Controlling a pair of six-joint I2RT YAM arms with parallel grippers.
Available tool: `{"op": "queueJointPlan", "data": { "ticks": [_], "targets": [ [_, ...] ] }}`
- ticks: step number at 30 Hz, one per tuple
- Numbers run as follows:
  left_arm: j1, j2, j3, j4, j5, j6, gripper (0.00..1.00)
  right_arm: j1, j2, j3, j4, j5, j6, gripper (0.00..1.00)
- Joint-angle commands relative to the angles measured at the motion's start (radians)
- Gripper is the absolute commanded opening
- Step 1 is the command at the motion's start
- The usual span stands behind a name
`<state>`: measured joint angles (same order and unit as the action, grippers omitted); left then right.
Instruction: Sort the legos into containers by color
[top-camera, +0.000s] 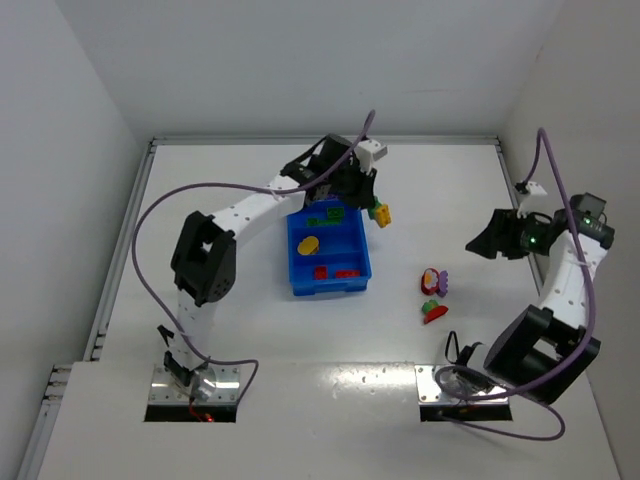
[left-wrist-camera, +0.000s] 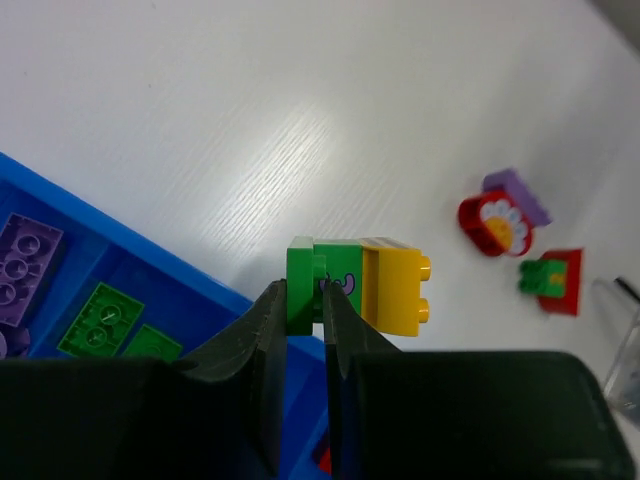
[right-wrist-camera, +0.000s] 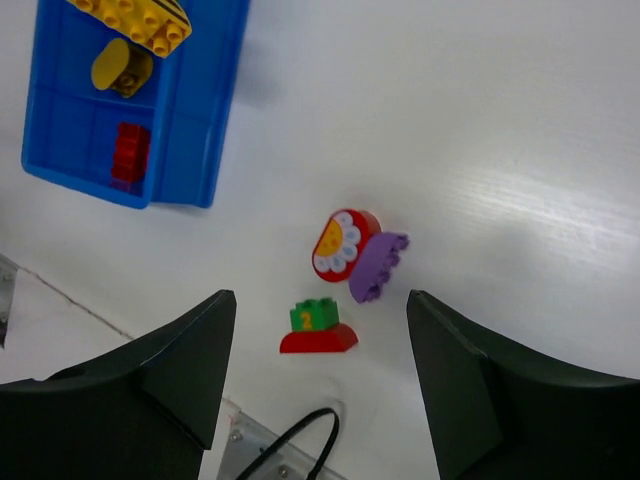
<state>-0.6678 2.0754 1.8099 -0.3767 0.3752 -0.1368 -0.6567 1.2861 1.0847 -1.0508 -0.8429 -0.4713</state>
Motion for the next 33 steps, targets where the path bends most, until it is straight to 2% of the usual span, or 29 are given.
{"op": "queueJointPlan", "data": {
  "ticks": [1, 8, 12, 15, 16, 18, 22, 23, 28, 33],
  "targets": [
    [-0.026, -0.096, 0.006, 0.062, -0.057, -0.167, 0.0, 0.092, -0.053, -0.009, 0.176, -0.042, 0.083, 0.7],
    [0.071, -0.178, 0.006, 0.071, -0.149, -0.313, 0.0, 0.319, -0.053, 0.073, 0.408, 0.119, 0.25, 0.7],
    [0.149, -0.242, -0.023, 0.036, -0.246, -0.385, 0.0, 0.478, 0.018, 0.167, 0.541, 0.159, 0.321, 0.7],
    [0.287, -0.329, -0.117, 0.018, -0.262, -0.428, 0.0, 0.67, 0.148, 0.266, 0.618, 0.209, 0.33, 0.7],
    [0.319, -0.348, -0.141, 0.003, -0.275, -0.428, 0.0, 0.707, 0.148, 0.293, 0.632, 0.209, 0.33, 0.7],
    [0.39, -0.383, -0.184, -0.022, -0.275, -0.446, 0.0, 0.776, 0.249, 0.383, 0.652, 0.235, 0.33, 0.7],
    [0.557, -0.426, -0.268, -0.06, -0.182, -0.457, 0.0, 0.931, 0.441, 0.558, 0.678, 0.249, 0.312, 0.71],
    [0.606, -0.436, -0.268, -0.076, -0.162, -0.446, 0.0, 0.981, 0.485, 0.645, 0.678, 0.249, 0.312, 0.71],
    [0.724, -0.477, -0.311, -0.13, -0.033, -0.413, 0.0, 1.112, 0.759, 0.9, 0.774, 0.183, 0.312, 0.73],
    [0.819, -0.511, -0.376, -0.149, 0.08, -0.393, 0.0, 1.198, 0.941, 1.06, 0.86, 0.088, 0.312, 0.75]
  ]
}}
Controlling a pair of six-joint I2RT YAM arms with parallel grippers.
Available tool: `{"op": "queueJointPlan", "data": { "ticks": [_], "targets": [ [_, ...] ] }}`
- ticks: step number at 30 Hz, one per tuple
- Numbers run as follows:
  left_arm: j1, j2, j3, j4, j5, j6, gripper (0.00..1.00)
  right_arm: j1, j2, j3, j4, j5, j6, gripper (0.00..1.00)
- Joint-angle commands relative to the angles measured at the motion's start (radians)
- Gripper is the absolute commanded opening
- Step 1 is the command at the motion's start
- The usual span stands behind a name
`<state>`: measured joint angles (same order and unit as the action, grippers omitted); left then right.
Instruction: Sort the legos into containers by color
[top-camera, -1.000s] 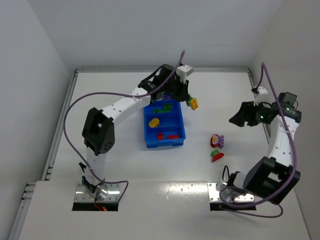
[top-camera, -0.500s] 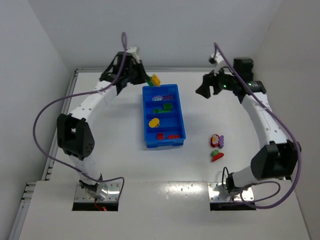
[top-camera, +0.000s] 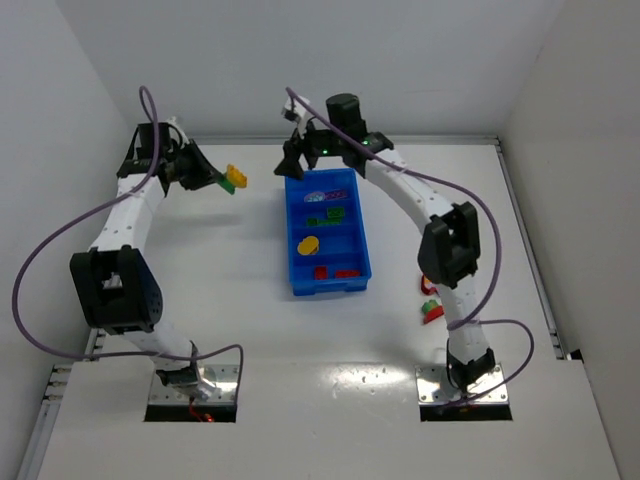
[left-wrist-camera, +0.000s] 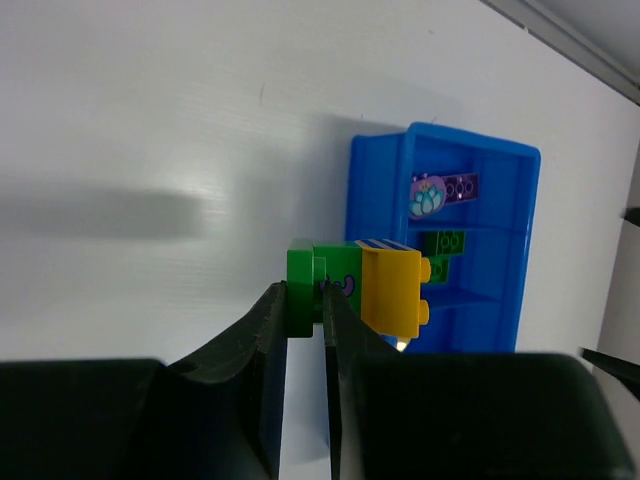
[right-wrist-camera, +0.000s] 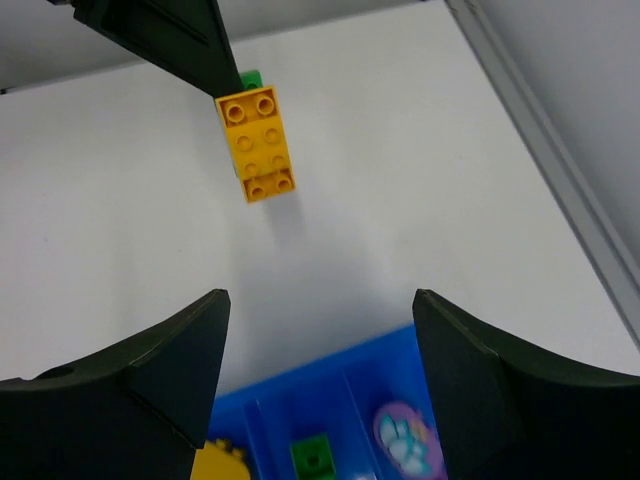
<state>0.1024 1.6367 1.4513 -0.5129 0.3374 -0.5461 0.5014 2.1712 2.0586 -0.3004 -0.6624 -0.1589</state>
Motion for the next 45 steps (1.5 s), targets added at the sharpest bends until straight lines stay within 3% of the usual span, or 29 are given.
{"op": "queueJointPlan", "data": {
  "ticks": [1, 11, 29, 35, 43, 45],
  "targets": [
    [0.062, -0.072, -0.017, -0.025, 0.142, 0.017, 0.0, 0.054, 0.079, 0.118, 0.121, -0.092, 0.008, 0.75],
    [0.106, -0.083, -0.068, -0.053, 0.207, 0.057, 0.0, 0.163, 0.223, 0.198, 0.225, -0.18, 0.11, 0.75],
    [0.068, -0.084, -0.097, -0.053, 0.235, 0.066, 0.0, 0.21, 0.272, 0.242, 0.259, -0.12, 0.137, 0.74],
    [0.059, -0.104, -0.115, -0.053, 0.235, 0.066, 0.0, 0.21, 0.282, 0.251, 0.259, -0.111, 0.156, 0.62],
    [0.049, -0.113, -0.115, -0.053, 0.235, 0.075, 0.0, 0.21, 0.282, 0.252, 0.238, -0.12, 0.165, 0.32],
    [0.049, -0.113, -0.115, -0.053, 0.235, 0.075, 0.0, 0.21, 0.282, 0.252, 0.228, -0.12, 0.165, 0.32]
  ]
}}
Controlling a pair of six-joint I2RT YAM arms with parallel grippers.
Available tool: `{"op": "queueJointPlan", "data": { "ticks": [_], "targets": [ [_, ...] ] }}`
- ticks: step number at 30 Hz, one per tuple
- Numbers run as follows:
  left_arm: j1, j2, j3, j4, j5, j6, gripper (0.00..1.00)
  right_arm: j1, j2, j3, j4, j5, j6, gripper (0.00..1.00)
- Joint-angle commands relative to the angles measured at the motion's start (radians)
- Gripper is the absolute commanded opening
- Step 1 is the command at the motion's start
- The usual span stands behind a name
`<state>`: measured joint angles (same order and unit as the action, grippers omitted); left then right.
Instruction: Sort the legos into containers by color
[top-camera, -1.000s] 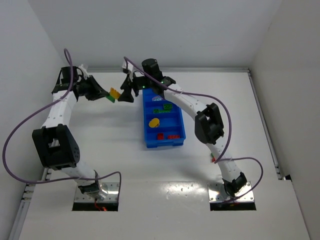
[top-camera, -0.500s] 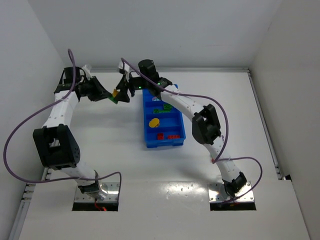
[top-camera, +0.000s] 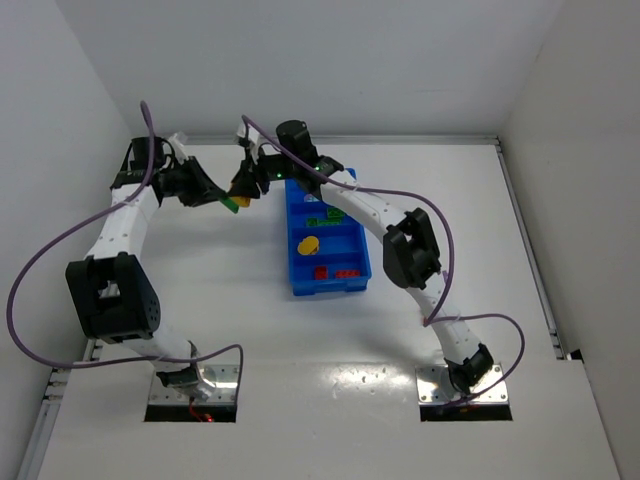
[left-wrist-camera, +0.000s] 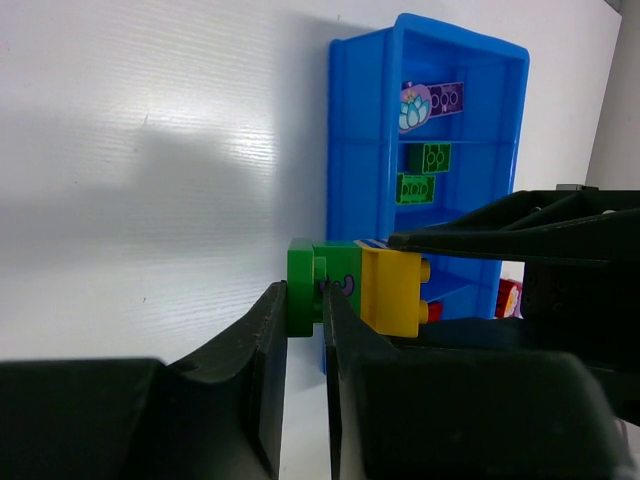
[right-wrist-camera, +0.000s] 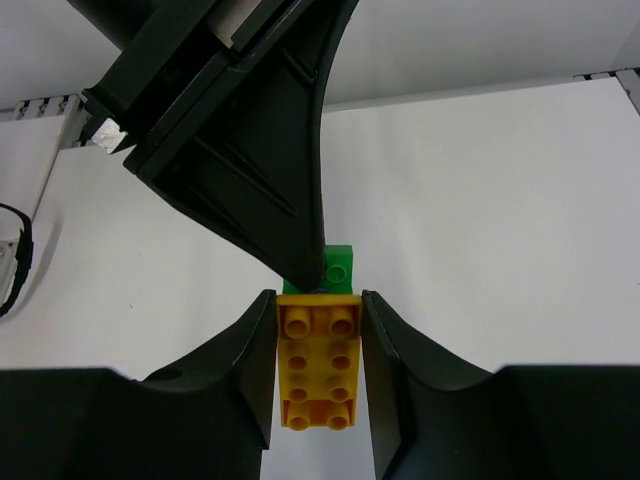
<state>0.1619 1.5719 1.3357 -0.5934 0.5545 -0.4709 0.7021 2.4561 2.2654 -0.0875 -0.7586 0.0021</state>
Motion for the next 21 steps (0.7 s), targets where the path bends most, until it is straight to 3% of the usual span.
{"op": "queueJointPlan", "data": {
  "ticks": [1, 3, 7, 11, 21],
  "targets": [
    [-0.01, -0.049, 0.0, 0.027, 0.018, 0.0, 0.0, 0.01, -0.003, 0.045, 0.003, -0.024, 0.004, 0.35],
    [-0.01, -0.049, 0.009, 0.037, 0.018, 0.0, 0.0, 0.01, -0.003, 0.045, -0.012, -0.024, -0.005, 0.34],
    [-0.01, -0.049, 0.01, 0.037, 0.006, 0.0, 0.0, 0.001, -0.003, 0.045, -0.021, -0.024, -0.014, 0.15],
    [0.011, -0.049, -0.003, 0.037, -0.015, 0.0, 0.0, 0.0, -0.035, 0.025, 0.023, -0.004, 0.007, 0.06],
    [0.06, -0.079, -0.064, 0.037, -0.146, 0.009, 0.0, -0.021, -0.112, 0.048, 0.058, 0.015, 0.064, 0.04]
  ]
}}
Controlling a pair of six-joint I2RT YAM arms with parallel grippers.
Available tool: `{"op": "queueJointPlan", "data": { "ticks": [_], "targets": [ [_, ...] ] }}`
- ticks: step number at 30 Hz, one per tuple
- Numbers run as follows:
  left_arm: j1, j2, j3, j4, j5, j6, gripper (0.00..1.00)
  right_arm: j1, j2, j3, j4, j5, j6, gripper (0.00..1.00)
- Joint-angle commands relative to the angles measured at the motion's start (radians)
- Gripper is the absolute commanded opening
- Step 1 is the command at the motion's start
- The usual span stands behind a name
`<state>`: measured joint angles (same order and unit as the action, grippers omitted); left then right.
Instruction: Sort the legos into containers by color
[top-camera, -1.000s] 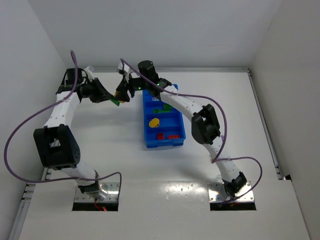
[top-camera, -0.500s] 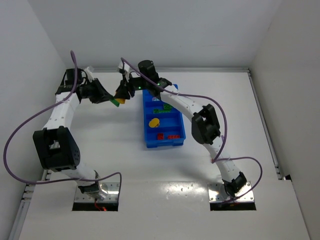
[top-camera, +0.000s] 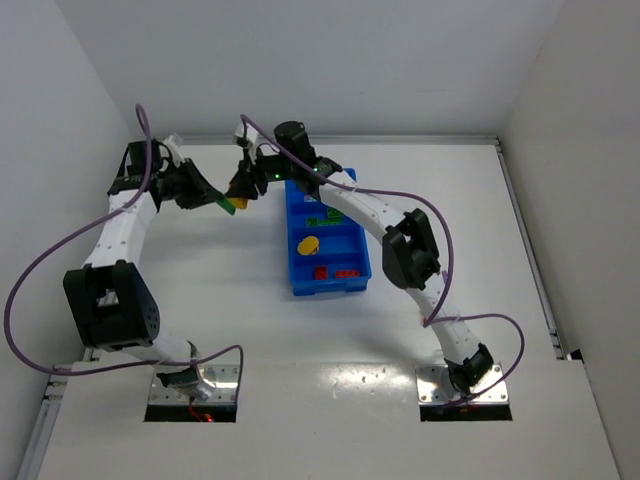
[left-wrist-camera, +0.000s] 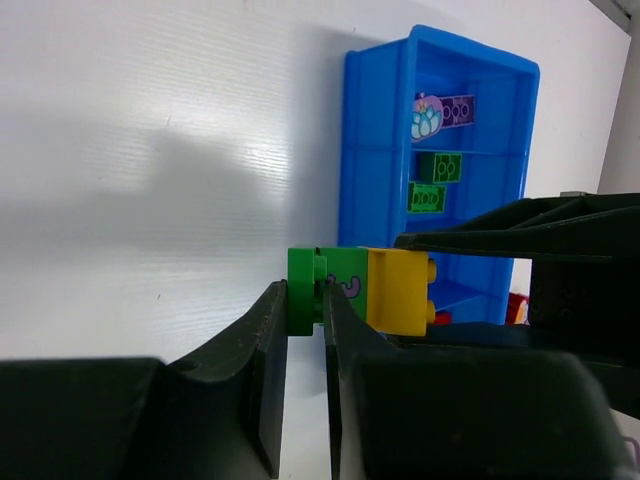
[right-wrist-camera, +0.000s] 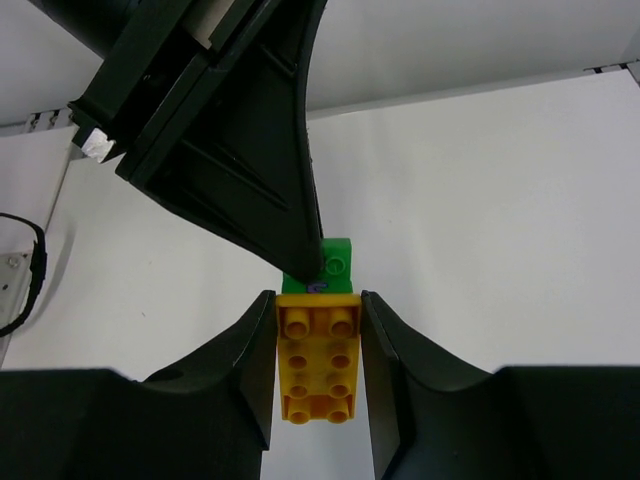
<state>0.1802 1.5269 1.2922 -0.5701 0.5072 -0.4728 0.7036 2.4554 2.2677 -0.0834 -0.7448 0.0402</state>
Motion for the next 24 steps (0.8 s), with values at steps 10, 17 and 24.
{"op": "queueJointPlan", "data": {
  "ticks": [10, 17, 24],
  "targets": [
    [0.071, -0.034, -0.041, 0.013, -0.16, 0.049, 0.0, -0.095, -0.223, -0.063, 0.002, -0.027, 0.026, 0.03],
    [0.071, 0.004, -0.011, 0.013, -0.03, 0.08, 0.0, -0.133, -0.341, -0.219, -0.078, -0.061, -0.039, 0.03],
    [-0.024, 0.05, 0.007, 0.122, 0.229, 0.03, 0.0, -0.171, -0.459, -0.348, -0.087, -0.059, -0.039, 0.03]
  ]
}}
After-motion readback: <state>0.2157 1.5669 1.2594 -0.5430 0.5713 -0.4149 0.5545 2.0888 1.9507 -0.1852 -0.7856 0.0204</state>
